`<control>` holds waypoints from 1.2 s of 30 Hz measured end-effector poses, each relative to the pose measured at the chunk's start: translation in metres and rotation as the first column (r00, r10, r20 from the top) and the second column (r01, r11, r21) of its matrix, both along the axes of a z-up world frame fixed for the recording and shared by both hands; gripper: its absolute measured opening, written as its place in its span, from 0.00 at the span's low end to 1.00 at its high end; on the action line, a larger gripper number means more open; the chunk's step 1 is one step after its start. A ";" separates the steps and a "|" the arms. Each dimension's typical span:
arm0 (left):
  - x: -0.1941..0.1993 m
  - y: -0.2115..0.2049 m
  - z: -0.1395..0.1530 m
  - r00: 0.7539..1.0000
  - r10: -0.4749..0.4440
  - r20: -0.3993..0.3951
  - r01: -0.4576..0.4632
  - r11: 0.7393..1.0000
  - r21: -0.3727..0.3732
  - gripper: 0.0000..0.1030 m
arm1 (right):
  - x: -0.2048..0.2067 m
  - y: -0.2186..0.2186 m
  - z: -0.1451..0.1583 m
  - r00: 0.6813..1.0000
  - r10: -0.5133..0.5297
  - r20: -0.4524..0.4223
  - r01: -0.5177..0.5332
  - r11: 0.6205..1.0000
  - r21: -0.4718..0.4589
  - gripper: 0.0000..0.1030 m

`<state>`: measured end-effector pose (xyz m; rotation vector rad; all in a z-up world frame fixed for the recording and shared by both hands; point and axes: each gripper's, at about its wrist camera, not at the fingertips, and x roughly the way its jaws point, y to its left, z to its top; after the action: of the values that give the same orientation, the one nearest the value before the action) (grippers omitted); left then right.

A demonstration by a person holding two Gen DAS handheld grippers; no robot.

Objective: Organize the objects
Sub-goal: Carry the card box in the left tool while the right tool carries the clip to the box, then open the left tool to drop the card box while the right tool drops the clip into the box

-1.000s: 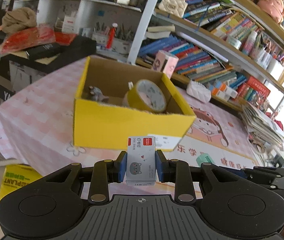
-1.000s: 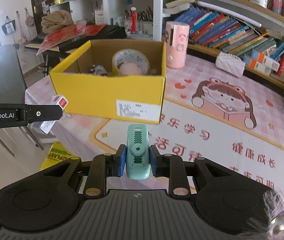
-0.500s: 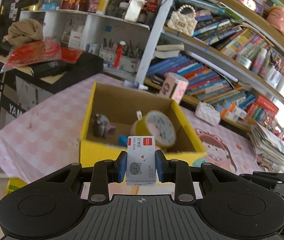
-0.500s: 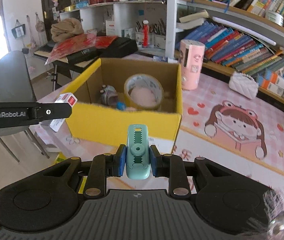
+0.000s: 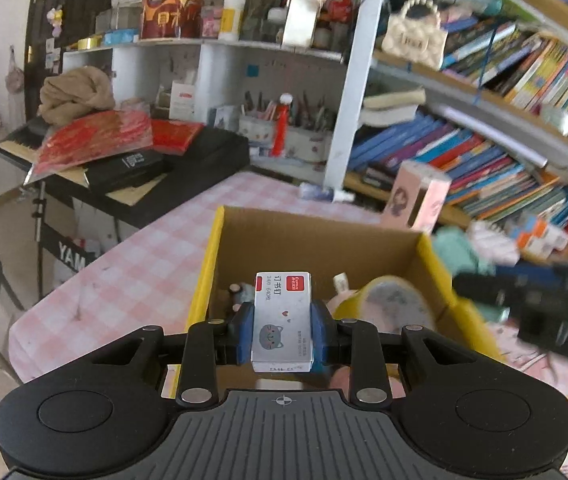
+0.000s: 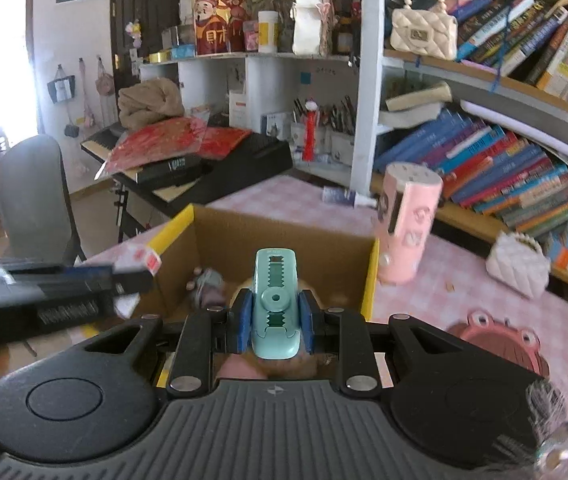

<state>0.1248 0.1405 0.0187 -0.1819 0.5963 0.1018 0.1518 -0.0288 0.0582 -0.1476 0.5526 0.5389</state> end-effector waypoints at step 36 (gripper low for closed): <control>0.027 -0.035 -0.040 0.988 0.002 -0.156 0.019 0.991 0.133 0.28 | 0.086 0.102 -0.064 0.911 0.366 -0.193 -0.400 0.897 -0.188 0.23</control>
<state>0.1517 0.1056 -0.0215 -0.0404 0.7435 0.1481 0.2373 0.0730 -0.0057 -0.4410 0.7405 0.8791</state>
